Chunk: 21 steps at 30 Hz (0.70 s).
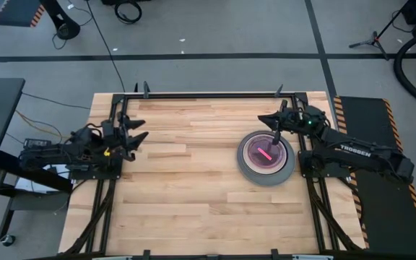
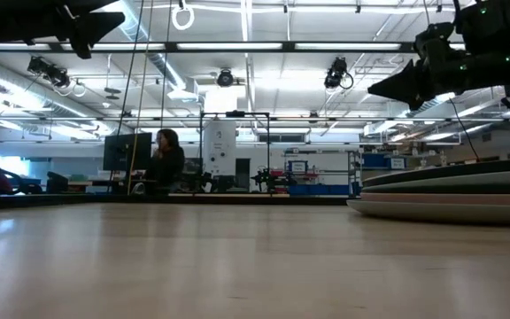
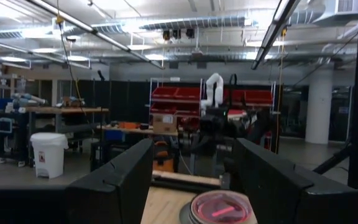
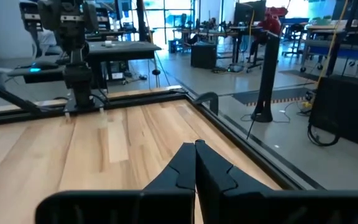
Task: Stack plastic plates
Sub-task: Return to Home Position
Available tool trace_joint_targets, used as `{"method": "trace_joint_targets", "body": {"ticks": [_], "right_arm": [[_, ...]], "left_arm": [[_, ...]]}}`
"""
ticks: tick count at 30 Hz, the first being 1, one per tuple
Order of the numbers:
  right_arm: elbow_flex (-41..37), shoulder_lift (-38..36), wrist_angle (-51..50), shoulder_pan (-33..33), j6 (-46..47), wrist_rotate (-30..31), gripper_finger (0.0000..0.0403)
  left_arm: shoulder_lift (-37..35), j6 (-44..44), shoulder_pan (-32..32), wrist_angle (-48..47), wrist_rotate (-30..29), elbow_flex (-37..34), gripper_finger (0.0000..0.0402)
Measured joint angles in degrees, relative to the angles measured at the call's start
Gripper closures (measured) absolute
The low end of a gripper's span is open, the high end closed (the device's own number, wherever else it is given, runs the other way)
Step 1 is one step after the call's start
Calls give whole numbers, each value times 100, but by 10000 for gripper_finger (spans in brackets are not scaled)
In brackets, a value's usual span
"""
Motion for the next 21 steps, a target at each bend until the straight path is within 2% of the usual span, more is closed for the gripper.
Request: {"method": "trace_joint_targets", "body": {"ticks": [11,14,21], "right_arm": [[-57,14,245,-14,45,-23,398],[-57,14,333,-14,94,-210,398],[-57,16,349,-12,198,-667,398]], "left_arm": [[0,-60,-112,244,6,0,169],[0,-60,-188,162,13,0,169],[2,-74,-276,-662,751,-2,169]]}}
